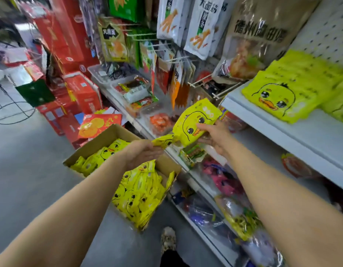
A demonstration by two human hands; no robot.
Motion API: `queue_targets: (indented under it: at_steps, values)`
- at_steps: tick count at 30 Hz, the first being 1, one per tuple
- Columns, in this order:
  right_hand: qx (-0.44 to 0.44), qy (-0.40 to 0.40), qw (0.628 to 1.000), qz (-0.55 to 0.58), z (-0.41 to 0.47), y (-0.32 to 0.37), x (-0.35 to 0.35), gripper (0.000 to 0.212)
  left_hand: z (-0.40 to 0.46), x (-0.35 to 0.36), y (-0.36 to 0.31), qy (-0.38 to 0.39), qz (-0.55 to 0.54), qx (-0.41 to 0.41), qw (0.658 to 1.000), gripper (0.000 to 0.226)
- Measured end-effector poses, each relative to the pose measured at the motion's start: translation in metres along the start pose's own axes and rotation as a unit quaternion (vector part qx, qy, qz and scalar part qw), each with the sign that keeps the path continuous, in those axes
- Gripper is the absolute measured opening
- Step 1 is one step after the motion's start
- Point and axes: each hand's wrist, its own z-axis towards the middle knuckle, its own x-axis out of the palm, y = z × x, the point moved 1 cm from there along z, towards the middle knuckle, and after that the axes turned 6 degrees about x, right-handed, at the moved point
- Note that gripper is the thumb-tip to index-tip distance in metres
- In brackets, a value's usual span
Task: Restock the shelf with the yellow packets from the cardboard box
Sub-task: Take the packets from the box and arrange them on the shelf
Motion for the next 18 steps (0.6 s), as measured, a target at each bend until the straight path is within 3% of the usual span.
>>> queue_targets:
  at_steps: [5, 10, 13, 15, 18]
  values:
    - [-0.070, -0.047, 0.991, 0.103, -0.062, 0.058, -0.039, 0.010, -0.024, 0.038, -0.040, -0.041, 0.149, 0.082, 0.985, 0.023]
    - [-0.137, -0.095, 0.972, 0.166, -0.115, 0.117, -0.087, 0.005, -0.047, 0.079, -0.097, -0.050, 0.276, 0.127, 0.952, 0.062]
    - [-0.169, -0.147, 0.956, 0.188, -0.139, 0.142, -0.125, 0.011, -0.038, 0.101, -0.124, 0.030, 0.299, 0.137, 0.944, 0.097]
    - [-0.179, -0.168, 0.948, 0.202, -0.151, 0.151, -0.150, 0.014, -0.048, 0.129, -0.140, 0.103, 0.282, 0.127, 0.945, 0.084]
    - [-0.185, -0.184, 0.935, 0.239, -0.168, 0.156, -0.187, 0.014, -0.072, 0.183, -0.159, 0.184, 0.294, 0.113, 0.931, 0.042]
